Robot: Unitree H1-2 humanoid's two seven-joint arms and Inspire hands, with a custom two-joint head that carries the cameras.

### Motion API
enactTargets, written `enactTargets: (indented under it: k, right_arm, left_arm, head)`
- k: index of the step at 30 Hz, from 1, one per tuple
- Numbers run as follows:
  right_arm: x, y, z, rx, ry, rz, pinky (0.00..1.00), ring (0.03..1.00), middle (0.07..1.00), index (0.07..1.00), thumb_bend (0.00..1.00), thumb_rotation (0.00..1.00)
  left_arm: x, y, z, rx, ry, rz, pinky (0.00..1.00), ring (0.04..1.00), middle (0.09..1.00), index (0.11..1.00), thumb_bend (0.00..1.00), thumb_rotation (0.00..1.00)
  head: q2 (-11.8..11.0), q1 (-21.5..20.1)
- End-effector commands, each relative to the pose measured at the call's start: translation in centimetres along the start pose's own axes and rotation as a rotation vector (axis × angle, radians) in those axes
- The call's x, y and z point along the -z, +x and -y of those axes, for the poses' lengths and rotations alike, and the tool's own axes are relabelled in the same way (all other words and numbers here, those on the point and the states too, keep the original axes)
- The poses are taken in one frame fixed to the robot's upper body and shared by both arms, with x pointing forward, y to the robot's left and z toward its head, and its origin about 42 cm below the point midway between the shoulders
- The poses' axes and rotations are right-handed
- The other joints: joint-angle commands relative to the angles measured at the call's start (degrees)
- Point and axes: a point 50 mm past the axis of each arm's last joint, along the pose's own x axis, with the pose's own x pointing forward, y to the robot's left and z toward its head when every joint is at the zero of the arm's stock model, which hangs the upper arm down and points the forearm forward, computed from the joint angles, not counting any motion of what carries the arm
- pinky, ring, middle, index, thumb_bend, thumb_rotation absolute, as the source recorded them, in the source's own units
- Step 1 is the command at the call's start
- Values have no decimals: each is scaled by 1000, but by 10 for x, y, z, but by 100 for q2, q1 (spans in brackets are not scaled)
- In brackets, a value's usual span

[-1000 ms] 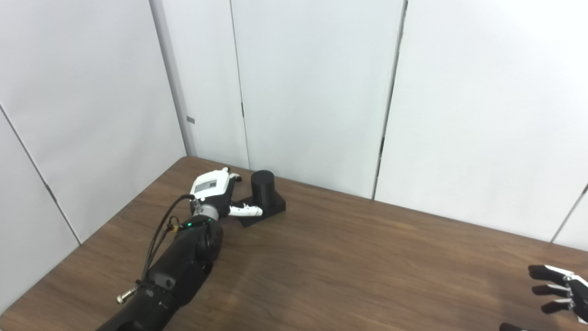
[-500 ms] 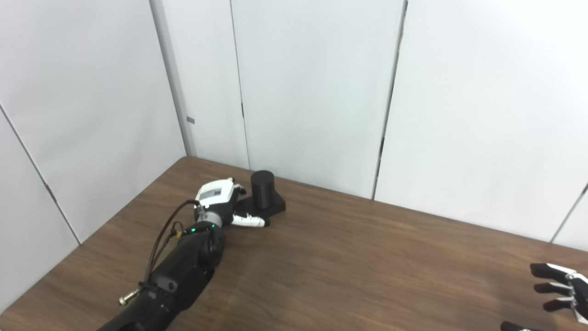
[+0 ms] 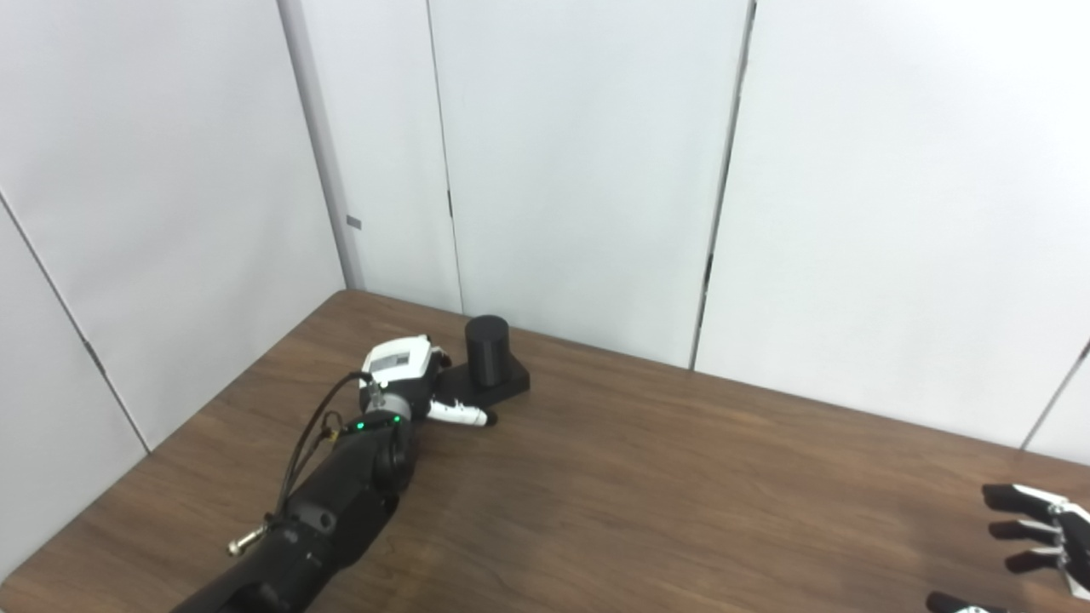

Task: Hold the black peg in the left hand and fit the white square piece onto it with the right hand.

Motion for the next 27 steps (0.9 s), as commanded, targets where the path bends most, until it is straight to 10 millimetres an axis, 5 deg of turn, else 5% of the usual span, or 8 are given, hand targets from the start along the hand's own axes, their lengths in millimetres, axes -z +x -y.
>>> enactTargets:
  k: [1, 10, 17, 22, 24, 27]
  right_arm:
    - [-12, 6, 8, 33, -1, 61, 487, 629, 704, 680, 606, 0]
    - [-13, 4, 8, 36, -2, 52, 479, 626, 709, 685, 600, 0]
    - [-14, 4, 10, 40, -1, 60, 480, 622, 704, 678, 601, 0]
    - [-14, 3, 12, 40, 5, 56, 482, 627, 707, 678, 596, 0]
    - [-15, 3, 13, 39, 5, 56, 483, 628, 708, 681, 594, 0]
    - [-15, 3, 13, 37, 4, 53, 488, 633, 714, 685, 591, 0]
  left_arm:
    - [-6, 12, -31, -89, 6, 15, 998, 1000, 1000, 821, 1000, 576]
    - [-10, 16, -29, -76, -27, 40, 988, 1000, 996, 792, 998, 494]
    - [-11, 15, -21, -58, -67, 105, 842, 979, 925, 703, 828, 210]
    - [-10, 12, -11, -20, -86, 158, 850, 940, 885, 593, 749, 91]
    - [-10, 11, -8, -10, -79, 171, 818, 904, 855, 508, 565, 67]
    - [-10, 11, -3, 10, -102, 169, 780, 879, 830, 485, 527, 58]
  head:
    - [6, 2]
    - [28, -40]
    - [71, -48]
    - [107, -28]
    - [117, -26]
    - [128, -19]
